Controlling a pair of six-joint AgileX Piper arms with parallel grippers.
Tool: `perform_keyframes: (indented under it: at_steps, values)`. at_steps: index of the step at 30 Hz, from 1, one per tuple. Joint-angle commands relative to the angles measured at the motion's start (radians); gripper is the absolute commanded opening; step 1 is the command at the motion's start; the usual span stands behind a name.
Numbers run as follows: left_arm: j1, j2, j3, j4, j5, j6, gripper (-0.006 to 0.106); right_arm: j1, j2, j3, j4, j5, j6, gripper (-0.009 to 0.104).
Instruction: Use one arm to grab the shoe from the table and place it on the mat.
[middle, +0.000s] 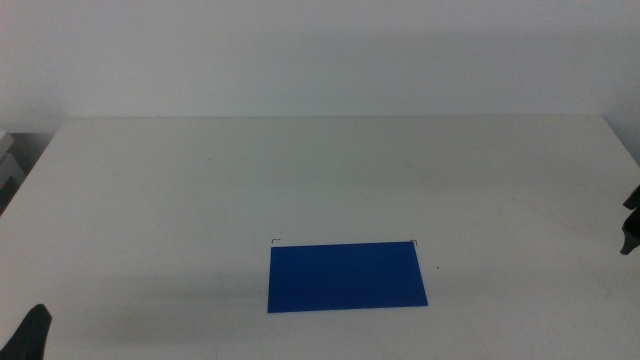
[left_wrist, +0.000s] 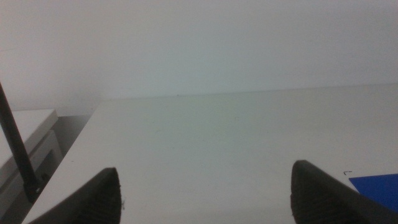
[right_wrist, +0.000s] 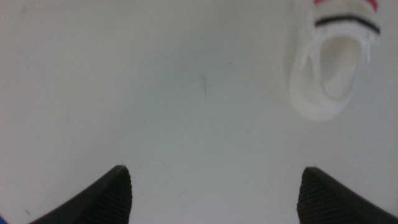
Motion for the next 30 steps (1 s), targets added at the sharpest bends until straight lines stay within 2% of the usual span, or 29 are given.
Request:
perform_keyframes:
  at_steps: [1,5,9,13,19,23,30]
  values:
    - [-0.004,-0.013,0.007,-0.010,-0.082,-0.005,0.094,0.000,-0.012,-0.033,-0.023,-0.026,0.102,0.076]
    - [-0.004,-0.013,0.007,-0.010,-0.082,-0.005,0.094,0.000,-0.012,-0.033,-0.043,-0.023,0.183,0.076]
    - [-0.004,-0.013,0.007,-0.010,-0.082,-0.005,0.094,0.000,-0.012,-0.033,-0.083,-0.021,0.182,0.076]
    - [-0.004,-0.013,0.007,-0.010,-0.082,-0.005,0.094,0.000,-0.012,-0.033,-0.076,-0.022,0.182,0.076]
    - [-0.004,-0.013,0.007,-0.010,-0.082,-0.005,0.094,-0.026,-0.012,-0.033,-0.050,0.058,0.277,0.076]
    - [-0.004,-0.013,0.007,-0.010,-0.082,-0.005,0.094,-0.062,-0.012,-0.033,-0.061,0.122,0.278,0.075]
    - [-0.004,-0.013,0.007,-0.010,-0.082,-0.005,0.094,-0.150,-0.012,-0.033,-0.069,0.133,0.253,0.070]
